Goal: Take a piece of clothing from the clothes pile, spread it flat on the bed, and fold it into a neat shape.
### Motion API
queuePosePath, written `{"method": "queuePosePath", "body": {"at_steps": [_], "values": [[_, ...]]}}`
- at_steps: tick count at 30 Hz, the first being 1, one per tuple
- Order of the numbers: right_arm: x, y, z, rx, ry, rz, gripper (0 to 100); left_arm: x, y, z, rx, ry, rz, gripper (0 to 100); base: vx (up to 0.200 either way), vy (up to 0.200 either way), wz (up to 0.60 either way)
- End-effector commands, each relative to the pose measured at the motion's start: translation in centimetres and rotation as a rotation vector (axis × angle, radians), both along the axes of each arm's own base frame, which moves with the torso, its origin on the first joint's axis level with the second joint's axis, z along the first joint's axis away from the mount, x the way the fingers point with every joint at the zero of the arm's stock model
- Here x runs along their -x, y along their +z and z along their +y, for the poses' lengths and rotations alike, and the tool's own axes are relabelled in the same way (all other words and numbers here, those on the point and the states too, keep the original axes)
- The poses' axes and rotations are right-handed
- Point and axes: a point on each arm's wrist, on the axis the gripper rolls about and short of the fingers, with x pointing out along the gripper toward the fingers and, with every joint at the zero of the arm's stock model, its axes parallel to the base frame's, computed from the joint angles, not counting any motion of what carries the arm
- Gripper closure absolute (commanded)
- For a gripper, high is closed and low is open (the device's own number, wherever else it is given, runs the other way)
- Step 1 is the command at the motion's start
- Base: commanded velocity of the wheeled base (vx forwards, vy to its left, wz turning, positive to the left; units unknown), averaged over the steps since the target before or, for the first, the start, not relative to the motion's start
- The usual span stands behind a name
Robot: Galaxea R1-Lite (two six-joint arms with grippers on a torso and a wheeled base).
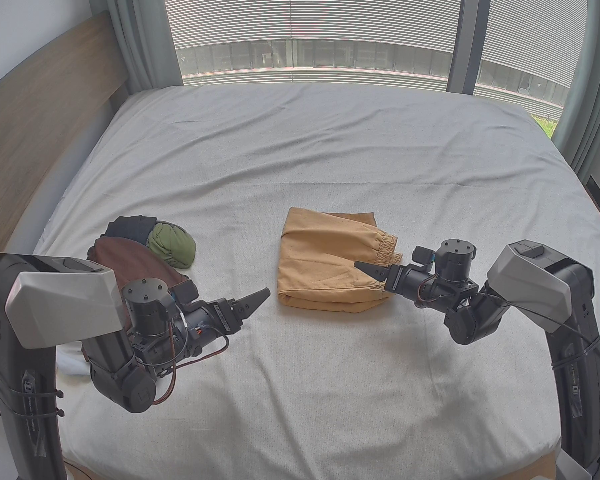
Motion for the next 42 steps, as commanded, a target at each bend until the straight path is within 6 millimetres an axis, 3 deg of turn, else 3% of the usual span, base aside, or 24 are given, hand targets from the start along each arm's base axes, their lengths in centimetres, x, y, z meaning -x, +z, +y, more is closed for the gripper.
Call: {"method": "queuePosePath", "body": {"at_steps": [1, 5, 9, 11, 13, 16, 20, 26, 31, 32, 38, 42], "values": [[0.1, -1.3, 0.1, 0.005, 0.002, 0.021, 0, 0.0, -0.1, 0.0, -0.001, -0.001, 0.002, 0, 0.000, 0.000, 0.00], [0.7, 0.1, 0.1, -0.002, 0.005, 0.000, 0, 0.0, 0.0, 0.0, 0.005, -0.001, 0.002, 0, 0.000, 0.000, 0.00], [2.1, 4.8, -0.2, -0.024, 0.005, -0.065, 0, 0.1, 1.3, 0.0, 0.018, -0.003, -0.034, 0, 0.000, 0.000, 0.00], [3.4, 8.4, -0.6, -0.040, 0.006, -0.115, 0, 0.6, 3.2, 0.1, 0.039, -0.007, -0.073, 0, 0.000, 0.000, 0.00], [4.7, 10.7, -1.0, -0.048, 0.003, -0.148, 0, 1.0, 4.8, 0.1, 0.057, -0.013, -0.113, 0, 0.000, 0.000, 0.00], [8.4, 15.4, -2.3, -0.060, -0.002, -0.224, 0, 3.0, 9.0, 0.6, 0.096, -0.021, -0.211, 0, 0.000, 0.000, 0.00], [13.2, 18.6, -3.8, -0.036, -0.006, -0.286, 0, 6.1, 12.3, 1.7, 0.120, -0.042, -0.287, 0, 0.000, 0.000, 0.00], [20.1, 19.6, -6.0, 0.072, -0.015, -0.363, 0, 11.5, 14.3, 3.9, 0.097, -0.064, -0.352, 0, 0.000, 0.000, 0.00], [24.9, 19.7, -7.3, 0.082, -0.021, -0.383, 0, 14.5, 13.9, 5.7, -0.025, -0.037, -0.414, 0, 0.000, 0.000, 0.00], [25.0, 19.7, -7.4, 0.083, -0.021, -0.384, 0, 14.5, 13.9, 5.7, -0.031, -0.035, -0.416, 0, 0.000, 0.000, 0.00], [30.0, 17.3, -8.8, 0.147, -0.024, -0.358, 0, 16.9, 11.5, 7.2, -0.237, -0.024, -0.419, 0, 0.000, 0.000, 0.00], [31.9, 16.3, -9.3, 0.182, -0.025, -0.367, 0, 16.9, 11.7, 7.7, -0.282, 0.002, -0.459, 0, 0.000, 0.000, 0.00]]}}
